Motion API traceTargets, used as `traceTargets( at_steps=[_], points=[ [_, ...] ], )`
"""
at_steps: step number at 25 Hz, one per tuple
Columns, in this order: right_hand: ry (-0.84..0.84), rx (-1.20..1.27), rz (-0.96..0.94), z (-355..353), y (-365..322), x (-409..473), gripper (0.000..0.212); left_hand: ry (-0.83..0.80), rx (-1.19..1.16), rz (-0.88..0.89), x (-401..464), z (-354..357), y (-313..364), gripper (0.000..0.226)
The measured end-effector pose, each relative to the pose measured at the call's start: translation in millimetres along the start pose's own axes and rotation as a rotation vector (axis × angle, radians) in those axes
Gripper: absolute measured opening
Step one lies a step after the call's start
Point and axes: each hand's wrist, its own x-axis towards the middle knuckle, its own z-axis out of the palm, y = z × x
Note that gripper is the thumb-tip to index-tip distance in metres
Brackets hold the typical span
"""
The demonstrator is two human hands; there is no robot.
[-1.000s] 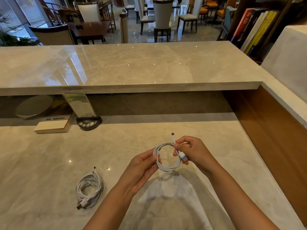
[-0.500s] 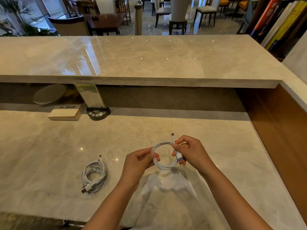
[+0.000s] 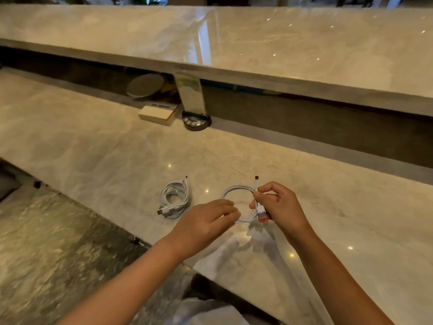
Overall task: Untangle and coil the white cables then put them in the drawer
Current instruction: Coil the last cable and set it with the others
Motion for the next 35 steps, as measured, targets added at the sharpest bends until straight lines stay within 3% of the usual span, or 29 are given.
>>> traceTargets(
  at_steps=[1, 4, 7, 12, 20, 22, 28, 35],
  points=[
    [-0.018, 0.012, 0.013, 8.1, 1.9, 0.5, 0.011, 0.026, 0.050, -0.037, -10.7, 2.3, -9.0, 0.034],
    [-0.064, 0.005, 0.080, 33.7, 4.9, 2.6, 0.010, -0.098, 0.071, -0.114, -28.5, -11.0, -26.5, 0.033],
    [-0.072, -0.032, 0.087, 62.6, 6.7, 12.1, 0.005, -0.058, 0.299, 0.194, -48.7, -20.6, -63.5, 0.037],
    [0.026, -0.060, 0.082, 126.1, 8.1, 40.3, 0.010, -0.078, 0.409, 0.290, -51.0, -60.4, -134.1, 0.025],
    [0.223, -0.243, 0.123, 183.3, 39.2, 56.6, 0.011, -0.213, 0.348, 0.520, -43.9, -59.1, -219.2, 0.034],
    [0.279, -0.323, 0.085, 189.6, 45.5, 52.6, 0.008, -0.215, 0.302, 0.534, -48.4, -49.4, -229.2, 0.022],
    [0.390, -0.477, -0.031, 198.3, 57.8, 49.0, 0.010, -0.234, 0.199, 0.527, -65.3, -33.8, -238.4, 0.047],
    [0.410, -0.478, -0.033, 204.0, 61.9, 51.4, 0.008, -0.217, 0.229, 0.563, -66.8, -31.1, -245.3, 0.042]
  ],
)
